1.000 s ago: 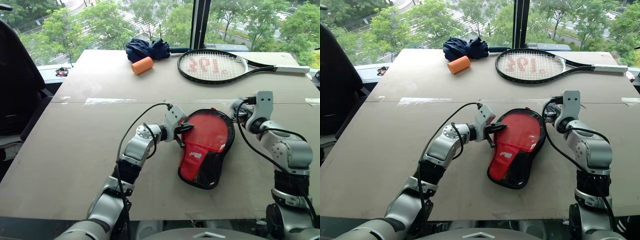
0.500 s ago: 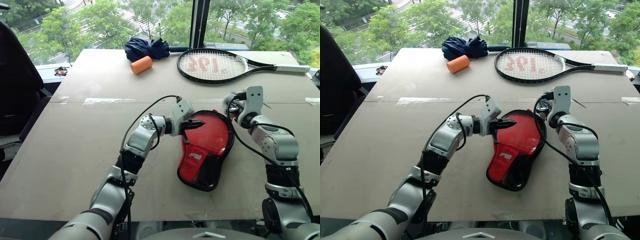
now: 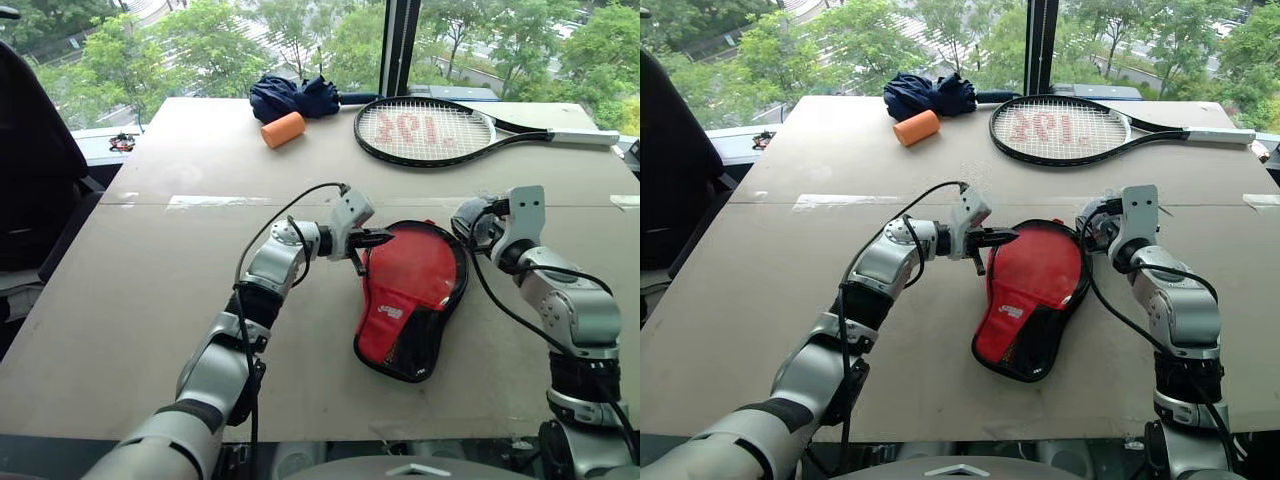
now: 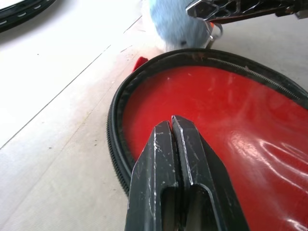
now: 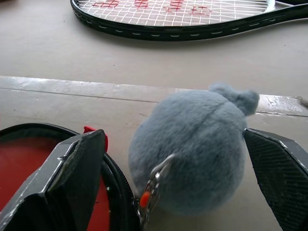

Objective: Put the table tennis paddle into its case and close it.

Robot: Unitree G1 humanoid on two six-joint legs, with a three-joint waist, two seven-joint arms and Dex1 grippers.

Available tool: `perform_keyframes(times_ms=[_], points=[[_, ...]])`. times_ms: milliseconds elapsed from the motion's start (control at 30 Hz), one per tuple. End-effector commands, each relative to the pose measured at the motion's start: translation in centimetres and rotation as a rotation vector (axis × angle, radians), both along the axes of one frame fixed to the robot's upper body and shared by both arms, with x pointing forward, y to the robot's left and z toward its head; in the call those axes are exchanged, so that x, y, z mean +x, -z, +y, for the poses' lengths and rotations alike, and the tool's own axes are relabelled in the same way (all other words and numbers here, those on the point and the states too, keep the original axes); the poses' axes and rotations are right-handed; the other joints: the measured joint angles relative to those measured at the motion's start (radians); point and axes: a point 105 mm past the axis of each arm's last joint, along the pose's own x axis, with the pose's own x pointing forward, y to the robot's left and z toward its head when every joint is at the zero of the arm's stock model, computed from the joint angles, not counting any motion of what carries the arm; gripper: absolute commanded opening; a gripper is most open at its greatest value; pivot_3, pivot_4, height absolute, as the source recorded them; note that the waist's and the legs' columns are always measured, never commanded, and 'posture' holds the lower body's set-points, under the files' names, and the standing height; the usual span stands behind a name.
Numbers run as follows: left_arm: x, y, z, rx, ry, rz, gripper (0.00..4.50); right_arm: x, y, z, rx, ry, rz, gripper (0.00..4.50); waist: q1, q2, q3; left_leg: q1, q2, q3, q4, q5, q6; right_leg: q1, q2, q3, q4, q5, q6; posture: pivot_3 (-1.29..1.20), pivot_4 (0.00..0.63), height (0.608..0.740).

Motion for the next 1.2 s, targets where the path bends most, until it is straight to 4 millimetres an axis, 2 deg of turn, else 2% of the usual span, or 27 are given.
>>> perform_keyframes(times_ms=[33,300,500,567,633,733,800,867,967,1200], points=[[1.7,-1.8,-0.5,0.010,0.018,-0.045,0.00,-1.3,-2.3,0.4,-0.006,-0.063,-0.105,4.39,0.004,-0.001,0.001,-0.001,-0.001,-0.001,0.000,0.000,0.000,0.000,0.000,-0.001,0.000,0.000,0.000,0.00,0.150,0.740],[2.2,-0.3,-1.8,0.122,0.075,0.050,0.00,-6.6,-1.2,2.2,0.007,-0.253,-0.074,4.39,0.001,-0.002,0.001,-0.005,-0.001,-0.004,0.000,0.000,0.000,-0.001,-0.001,-0.004,-0.002,-0.001,0.002,0.00,0.150,0.740],[2.4,0.6,-2.7,0.196,0.040,0.092,0.00,-7.6,-0.4,1.5,-0.003,-0.208,-0.052,4.39,0.001,-0.003,0.002,-0.007,-0.002,-0.006,0.003,0.000,0.000,-0.003,0.000,-0.004,0.000,-0.001,0.002,0.00,0.150,0.740],[3.1,0.1,-2.9,0.188,-0.010,0.054,0.00,-7.7,-0.4,1.5,-0.010,-0.202,-0.056,4.39,0.001,-0.003,0.002,-0.007,-0.002,-0.006,0.004,0.001,0.001,-0.003,-0.001,-0.004,0.000,-0.003,0.005,0.00,0.150,0.740],[3.4,-1.4,-3.2,0.111,-0.019,0.042,0.00,-7.8,-0.4,1.5,-0.009,-0.193,-0.058,4.39,0.001,-0.003,0.002,-0.007,-0.002,-0.006,0.004,0.001,0.001,-0.003,-0.001,-0.004,0.001,-0.003,0.005,0.00,0.150,0.740],[3.8,-2.9,-3.2,0.038,-0.035,0.044,0.84,-8.1,-0.2,1.6,-0.006,-0.186,-0.053,4.50,0.001,-0.003,0.002,-0.008,-0.002,-0.007,0.003,0.001,0.001,-0.004,0.000,-0.005,0.001,-0.001,0.003,0.00,0.150,0.740],[4.0,-3.0,-2.9,0.045,-0.054,0.031,1.85,-8.2,0.0,1.7,-0.004,-0.185,-0.049,4.50,0.002,-0.003,0.002,-0.008,-0.002,-0.007,0.003,0.001,0.001,-0.004,0.000,-0.005,0.001,-0.001,0.003,0.00,0.150,0.740],[4.0,-2.4,-2.7,0.071,-0.066,0.041,2.51,-8.2,0.1,1.9,-0.001,-0.192,-0.046,4.50,0.002,-0.003,0.002,-0.008,-0.002,-0.007,0.003,0.001,0.001,-0.004,-0.001,-0.005,0.001,-0.001,0.003,0.00,0.150,0.740],[3.9,-0.7,-2.7,0.123,-0.099,0.093,2.51,-8.2,0.1,2.3,0.002,-0.216,-0.044,4.50,0.002,-0.003,0.002,-0.008,-0.003,-0.007,0.003,0.001,0.001,-0.004,-0.001,-0.005,0.001,-0.001,0.003,0.00,0.150,0.740],[3.0,1.1,-3.9,0.185,-0.085,0.162,2.51,-8.9,0.2,2.9,-0.001,-0.261,-0.031,4.50,0.002,-0.003,0.002,-0.008,-0.003,-0.007,0.004,0.001,0.001,-0.004,-0.001,-0.005,0.001,-0.001,0.003,0.00,0.150,0.740]])
